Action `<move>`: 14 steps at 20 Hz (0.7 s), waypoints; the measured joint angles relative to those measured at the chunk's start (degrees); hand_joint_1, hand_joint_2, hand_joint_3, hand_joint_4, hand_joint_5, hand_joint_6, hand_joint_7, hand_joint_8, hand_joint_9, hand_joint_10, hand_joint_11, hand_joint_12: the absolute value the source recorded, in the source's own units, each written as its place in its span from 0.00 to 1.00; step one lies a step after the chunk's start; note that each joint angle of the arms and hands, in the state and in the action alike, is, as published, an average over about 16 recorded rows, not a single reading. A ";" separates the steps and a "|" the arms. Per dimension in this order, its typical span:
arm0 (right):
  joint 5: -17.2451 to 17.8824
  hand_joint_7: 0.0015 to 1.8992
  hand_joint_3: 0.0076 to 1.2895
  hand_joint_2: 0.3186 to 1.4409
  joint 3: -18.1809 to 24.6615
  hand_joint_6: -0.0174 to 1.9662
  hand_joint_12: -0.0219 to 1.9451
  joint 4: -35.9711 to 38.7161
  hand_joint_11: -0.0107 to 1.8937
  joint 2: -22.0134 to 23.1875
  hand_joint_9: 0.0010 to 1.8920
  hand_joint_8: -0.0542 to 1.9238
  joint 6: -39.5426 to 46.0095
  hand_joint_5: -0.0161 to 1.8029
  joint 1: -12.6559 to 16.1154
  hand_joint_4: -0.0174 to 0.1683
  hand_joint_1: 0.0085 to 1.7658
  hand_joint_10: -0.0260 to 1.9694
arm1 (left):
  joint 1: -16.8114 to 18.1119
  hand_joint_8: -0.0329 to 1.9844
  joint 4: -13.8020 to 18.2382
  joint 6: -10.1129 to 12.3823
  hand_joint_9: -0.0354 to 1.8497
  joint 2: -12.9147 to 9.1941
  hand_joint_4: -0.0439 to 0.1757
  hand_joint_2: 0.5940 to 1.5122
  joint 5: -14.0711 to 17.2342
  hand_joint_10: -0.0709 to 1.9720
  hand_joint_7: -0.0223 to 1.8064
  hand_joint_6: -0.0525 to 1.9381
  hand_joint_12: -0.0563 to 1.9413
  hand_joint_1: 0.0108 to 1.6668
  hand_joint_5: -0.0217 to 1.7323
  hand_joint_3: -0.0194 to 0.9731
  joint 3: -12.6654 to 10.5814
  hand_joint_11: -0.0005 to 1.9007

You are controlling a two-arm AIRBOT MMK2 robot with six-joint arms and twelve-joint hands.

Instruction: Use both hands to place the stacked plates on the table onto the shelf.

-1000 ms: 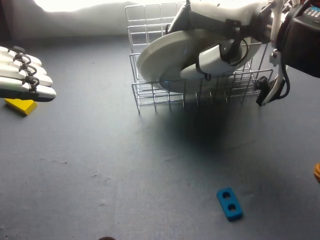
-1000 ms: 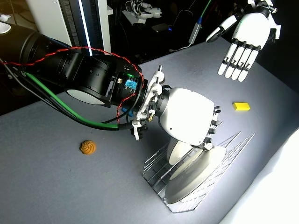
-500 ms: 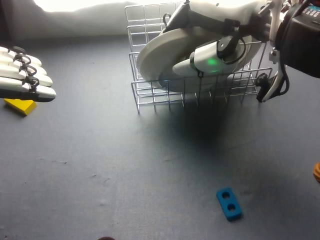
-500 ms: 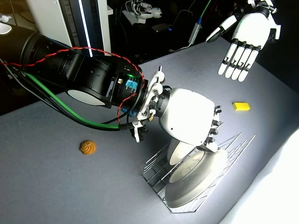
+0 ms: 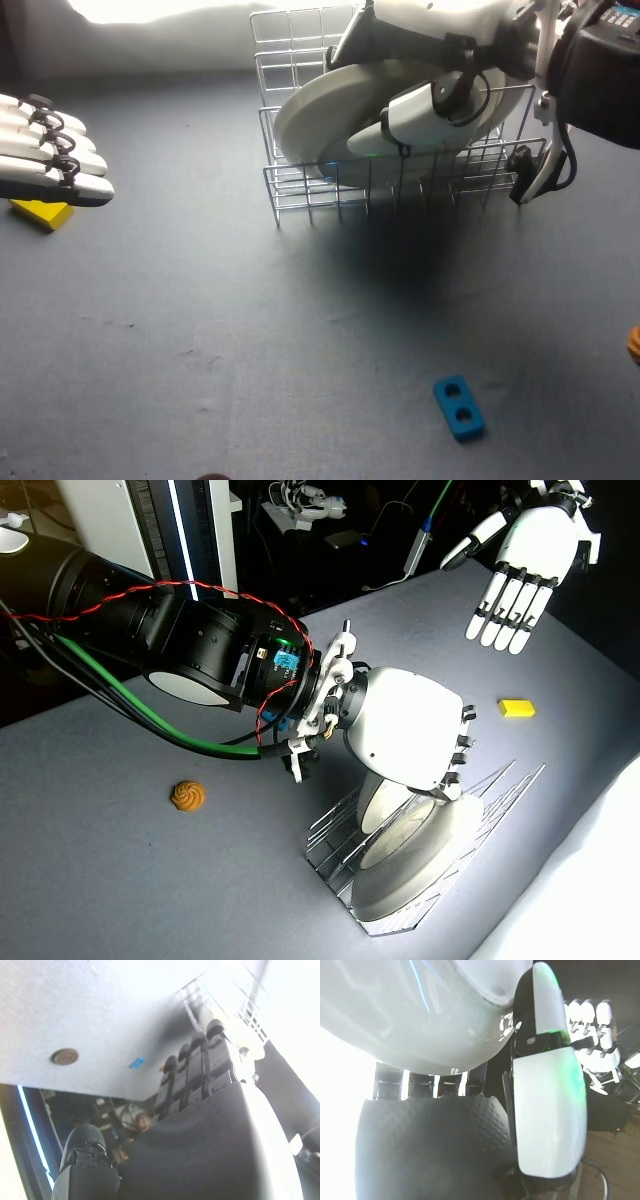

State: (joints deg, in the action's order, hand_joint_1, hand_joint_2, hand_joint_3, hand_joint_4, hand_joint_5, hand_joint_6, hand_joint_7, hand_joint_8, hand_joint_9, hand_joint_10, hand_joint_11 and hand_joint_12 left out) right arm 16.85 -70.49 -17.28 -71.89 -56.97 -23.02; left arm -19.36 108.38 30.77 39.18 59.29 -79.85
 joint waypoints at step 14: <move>-0.05 0.54 0.01 0.65 -0.04 0.17 0.64 0.53 0.29 0.00 0.52 0.14 -0.46 0.54 2.34 0.09 0.52 0.16 | 0.53 0.01 0.17 0.00 0.03 0.34 0.22 0.54 1.23 0.04 0.02 0.03 0.03 0.00 0.03 0.04 0.00 0.01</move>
State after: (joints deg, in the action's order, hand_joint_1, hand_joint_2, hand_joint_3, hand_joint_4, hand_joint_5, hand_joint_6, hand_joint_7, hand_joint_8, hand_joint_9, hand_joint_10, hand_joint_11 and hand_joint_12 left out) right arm 16.80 -70.52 -16.76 -71.89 -57.43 -20.67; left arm -18.83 108.56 30.77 39.52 60.51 -79.86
